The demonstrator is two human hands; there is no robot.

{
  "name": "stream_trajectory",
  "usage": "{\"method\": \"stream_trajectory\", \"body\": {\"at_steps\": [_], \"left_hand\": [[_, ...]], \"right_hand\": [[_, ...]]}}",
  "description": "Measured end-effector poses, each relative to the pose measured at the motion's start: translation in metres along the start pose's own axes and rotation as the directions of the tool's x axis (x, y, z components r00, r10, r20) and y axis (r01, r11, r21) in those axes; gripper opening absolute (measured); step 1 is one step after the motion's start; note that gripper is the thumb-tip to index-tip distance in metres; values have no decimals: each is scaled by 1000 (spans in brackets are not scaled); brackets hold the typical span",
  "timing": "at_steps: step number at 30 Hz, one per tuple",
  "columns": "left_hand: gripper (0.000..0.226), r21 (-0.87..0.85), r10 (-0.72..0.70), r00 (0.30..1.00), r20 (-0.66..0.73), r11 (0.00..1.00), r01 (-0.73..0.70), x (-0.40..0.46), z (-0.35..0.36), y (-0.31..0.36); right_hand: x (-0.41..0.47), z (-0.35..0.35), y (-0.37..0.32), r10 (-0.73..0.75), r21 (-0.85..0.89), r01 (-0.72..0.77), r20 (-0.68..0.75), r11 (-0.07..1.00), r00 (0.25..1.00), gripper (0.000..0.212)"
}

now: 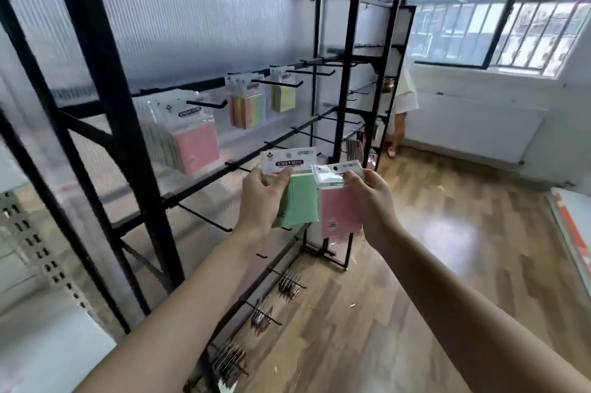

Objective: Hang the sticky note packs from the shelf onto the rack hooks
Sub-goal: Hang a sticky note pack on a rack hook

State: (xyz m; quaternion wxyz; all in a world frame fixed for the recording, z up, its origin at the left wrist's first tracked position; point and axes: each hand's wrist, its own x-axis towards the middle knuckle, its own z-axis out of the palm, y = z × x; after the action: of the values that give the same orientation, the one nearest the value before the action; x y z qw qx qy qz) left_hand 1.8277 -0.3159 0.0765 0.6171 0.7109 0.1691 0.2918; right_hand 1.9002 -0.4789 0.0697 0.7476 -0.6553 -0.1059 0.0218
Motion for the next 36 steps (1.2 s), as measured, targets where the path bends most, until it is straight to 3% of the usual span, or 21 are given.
{"method": "stream_trajectory", "body": {"at_steps": [7,12,17,21,28,36], "left_hand": [[56,79,28,996,-87,997,-22,45,36,-6],[27,140,64,985,-161,989,-41,72,75,-9],[43,149,65,967,-245,988,-29,96,123,-6],[14,173,91,937,-338,984,-33,104,147,-5],[9,188,126,846,-518,982,-31,89,137,0],[15,334,268,659,-702,942,-27,33,64,25]], "right_hand": [[64,-7,8,-2,60,-2,65,998,998,11],[119,-20,8,-15,63,5,163,998,987,12],[179,-43,4,-26,53,14,231,999,973,14],[218,-57,4,-48,22,43,298,999,953,17],[232,-34,2,-89,55,70,520,996,849,14],[198,44,-13,-172,139,103,735,985,656,15]]}}
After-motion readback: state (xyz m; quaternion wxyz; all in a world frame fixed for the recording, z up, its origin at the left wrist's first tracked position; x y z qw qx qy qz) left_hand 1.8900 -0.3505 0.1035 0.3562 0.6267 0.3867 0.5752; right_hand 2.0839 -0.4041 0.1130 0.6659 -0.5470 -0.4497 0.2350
